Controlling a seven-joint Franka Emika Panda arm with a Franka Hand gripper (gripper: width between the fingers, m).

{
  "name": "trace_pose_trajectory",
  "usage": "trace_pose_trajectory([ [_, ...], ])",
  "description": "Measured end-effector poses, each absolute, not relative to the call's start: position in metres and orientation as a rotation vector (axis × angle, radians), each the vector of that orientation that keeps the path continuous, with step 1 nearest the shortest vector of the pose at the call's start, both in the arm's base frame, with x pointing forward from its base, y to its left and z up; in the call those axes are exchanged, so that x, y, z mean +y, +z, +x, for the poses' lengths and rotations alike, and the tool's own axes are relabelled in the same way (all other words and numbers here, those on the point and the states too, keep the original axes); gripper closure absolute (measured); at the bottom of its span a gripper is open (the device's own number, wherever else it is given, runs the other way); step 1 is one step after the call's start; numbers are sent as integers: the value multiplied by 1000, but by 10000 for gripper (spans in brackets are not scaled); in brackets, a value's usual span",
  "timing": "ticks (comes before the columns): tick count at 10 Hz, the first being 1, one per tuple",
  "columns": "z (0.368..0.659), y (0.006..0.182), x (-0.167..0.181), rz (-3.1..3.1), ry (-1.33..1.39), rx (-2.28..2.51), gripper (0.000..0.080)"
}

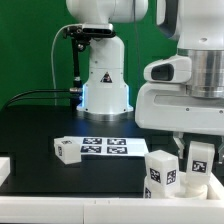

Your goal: Assemble stool

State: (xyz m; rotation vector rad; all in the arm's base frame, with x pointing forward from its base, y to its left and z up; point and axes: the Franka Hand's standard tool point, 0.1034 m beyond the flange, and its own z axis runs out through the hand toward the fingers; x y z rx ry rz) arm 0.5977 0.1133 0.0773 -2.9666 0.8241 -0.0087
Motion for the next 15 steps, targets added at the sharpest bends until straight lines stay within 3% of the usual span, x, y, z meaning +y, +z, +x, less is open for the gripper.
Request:
trace_pose_trajectory([
  [3, 596, 77, 112, -2708, -26, 1382, 466],
  [8, 596, 76, 109, -2441, 10, 1788, 466],
  [11, 596, 76, 115, -1898, -1, 2268, 466],
  [15, 592, 75, 113, -1962, 0, 2209, 465],
])
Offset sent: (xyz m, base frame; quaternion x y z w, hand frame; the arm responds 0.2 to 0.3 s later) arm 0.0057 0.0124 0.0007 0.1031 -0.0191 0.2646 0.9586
